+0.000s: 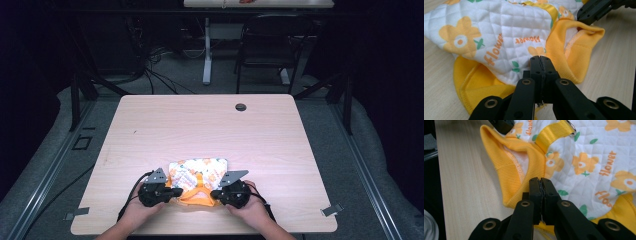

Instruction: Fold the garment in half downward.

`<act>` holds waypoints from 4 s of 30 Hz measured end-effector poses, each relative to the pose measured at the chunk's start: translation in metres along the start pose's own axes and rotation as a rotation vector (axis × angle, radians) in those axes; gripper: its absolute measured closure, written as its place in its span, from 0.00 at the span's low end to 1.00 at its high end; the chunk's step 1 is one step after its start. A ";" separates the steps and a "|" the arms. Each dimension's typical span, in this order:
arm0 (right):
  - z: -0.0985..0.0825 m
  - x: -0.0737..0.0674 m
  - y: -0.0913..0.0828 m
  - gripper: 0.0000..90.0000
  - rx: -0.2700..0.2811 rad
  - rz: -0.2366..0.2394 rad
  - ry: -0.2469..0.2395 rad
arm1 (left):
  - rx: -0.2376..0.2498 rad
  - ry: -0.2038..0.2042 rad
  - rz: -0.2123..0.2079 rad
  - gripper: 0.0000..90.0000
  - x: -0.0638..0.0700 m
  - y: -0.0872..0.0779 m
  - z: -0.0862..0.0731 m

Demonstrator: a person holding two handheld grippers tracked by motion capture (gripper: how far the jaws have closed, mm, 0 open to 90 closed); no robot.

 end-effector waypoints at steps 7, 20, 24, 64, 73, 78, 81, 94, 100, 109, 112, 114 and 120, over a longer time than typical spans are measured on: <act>-0.005 -0.004 0.002 0.95 0.018 -0.023 -0.023 | 0.008 -0.006 0.013 1.00 0.003 -0.003 -0.008; -0.008 -0.003 0.004 0.97 0.036 -0.014 0.021 | 0.027 -0.008 0.030 1.00 0.001 -0.002 -0.011; -0.008 -0.003 0.005 0.97 0.037 -0.025 0.011 | 0.001 0.029 0.061 1.00 0.003 -0.001 -0.009; 0.022 0.032 0.022 0.98 -0.008 -0.050 0.093 | -0.048 -0.048 0.140 1.00 -0.048 0.024 0.014; 0.040 0.052 0.030 0.98 -0.035 -0.076 0.085 | -0.056 -0.079 0.157 1.00 -0.072 0.032 0.022; 0.048 0.065 0.035 0.98 -0.022 -0.089 0.106 | -0.028 -0.122 0.163 1.00 -0.082 0.035 0.024; 0.050 0.070 0.036 0.98 -0.013 -0.081 0.128 | -0.015 -0.138 0.162 1.00 -0.085 0.035 0.024; 0.052 0.068 0.035 0.97 -0.013 -0.120 0.121 | -0.025 -0.151 0.179 0.99 -0.084 0.034 0.026; 0.064 0.065 0.024 0.95 0.028 -0.125 0.126 | 0.000 -0.143 0.196 0.94 -0.084 0.022 0.038; 0.078 0.056 -0.017 0.74 0.131 -0.188 0.092 | 0.044 -0.091 0.214 0.76 -0.075 -0.011 0.059; 0.073 0.052 -0.030 0.69 0.145 -0.186 0.099 | 0.041 -0.066 0.219 0.70 -0.069 -0.018 0.057; 0.070 0.049 -0.035 0.65 0.149 -0.185 0.103 | 0.035 -0.047 0.228 0.68 -0.064 -0.023 0.054; 0.050 0.039 -0.048 0.59 0.131 -0.194 0.076 | 0.056 -0.062 0.221 0.62 -0.053 -0.039 0.043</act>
Point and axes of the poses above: each handheld gripper's, and its own axes: y roughly forward along the jaws, z roughly out of its top, x roughly to its right, the point moved 8 cm from there along y, roughly forward along the jaws, and after that the axes turned 12 degrees about y, right-handed, at the moved point
